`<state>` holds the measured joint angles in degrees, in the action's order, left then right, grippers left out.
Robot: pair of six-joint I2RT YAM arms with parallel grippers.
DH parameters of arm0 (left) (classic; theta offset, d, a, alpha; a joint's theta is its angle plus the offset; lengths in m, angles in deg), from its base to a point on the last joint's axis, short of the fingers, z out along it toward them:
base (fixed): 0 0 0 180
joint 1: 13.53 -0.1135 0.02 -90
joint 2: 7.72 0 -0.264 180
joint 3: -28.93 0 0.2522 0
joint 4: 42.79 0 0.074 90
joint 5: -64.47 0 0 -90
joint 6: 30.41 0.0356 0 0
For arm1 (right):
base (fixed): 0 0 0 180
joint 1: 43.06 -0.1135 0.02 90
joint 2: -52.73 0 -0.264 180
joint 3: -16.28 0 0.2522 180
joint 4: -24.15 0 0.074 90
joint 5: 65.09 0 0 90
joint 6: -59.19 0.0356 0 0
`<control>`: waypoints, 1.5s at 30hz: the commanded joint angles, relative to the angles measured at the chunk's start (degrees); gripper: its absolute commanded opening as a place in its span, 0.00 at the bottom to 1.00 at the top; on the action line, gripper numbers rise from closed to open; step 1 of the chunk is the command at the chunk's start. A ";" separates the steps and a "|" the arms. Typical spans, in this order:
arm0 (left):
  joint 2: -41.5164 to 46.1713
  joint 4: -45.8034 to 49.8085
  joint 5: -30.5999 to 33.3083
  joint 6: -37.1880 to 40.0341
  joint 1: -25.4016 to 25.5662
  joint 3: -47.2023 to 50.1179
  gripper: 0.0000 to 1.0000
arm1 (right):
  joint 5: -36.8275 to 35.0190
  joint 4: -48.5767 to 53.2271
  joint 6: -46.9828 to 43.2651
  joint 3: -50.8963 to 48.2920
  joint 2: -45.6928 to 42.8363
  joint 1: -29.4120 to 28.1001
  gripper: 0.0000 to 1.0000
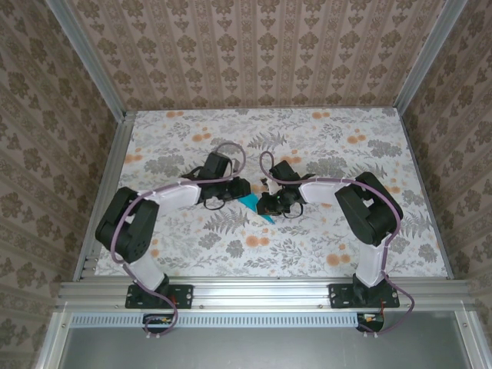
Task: Fold a paper plane with a square sheet of paper (pick it up from the middle)
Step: Fold the wing for the fifth time at the center of the table.
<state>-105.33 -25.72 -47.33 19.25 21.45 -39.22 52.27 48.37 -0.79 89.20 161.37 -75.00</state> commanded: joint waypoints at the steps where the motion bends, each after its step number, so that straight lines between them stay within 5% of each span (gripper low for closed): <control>1: -2.87 1.12 -0.44 -1.48 1.20 -2.19 0.28 | -7.38 5.19 0.19 -2.87 2.79 -0.14 0.14; 16: -7.52 1.41 2.19 -3.50 1.08 -2.04 0.25 | -8.70 6.33 -1.18 -3.47 3.06 -0.09 0.13; 45: -4.02 2.53 2.25 0.38 -12.73 0.46 0.25 | -11.09 8.20 -3.37 -5.30 3.46 -0.14 0.13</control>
<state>-111.75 -26.79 -47.96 16.80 10.74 -38.83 51.17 46.86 -2.61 87.58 160.71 -75.20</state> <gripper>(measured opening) 0.246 0.127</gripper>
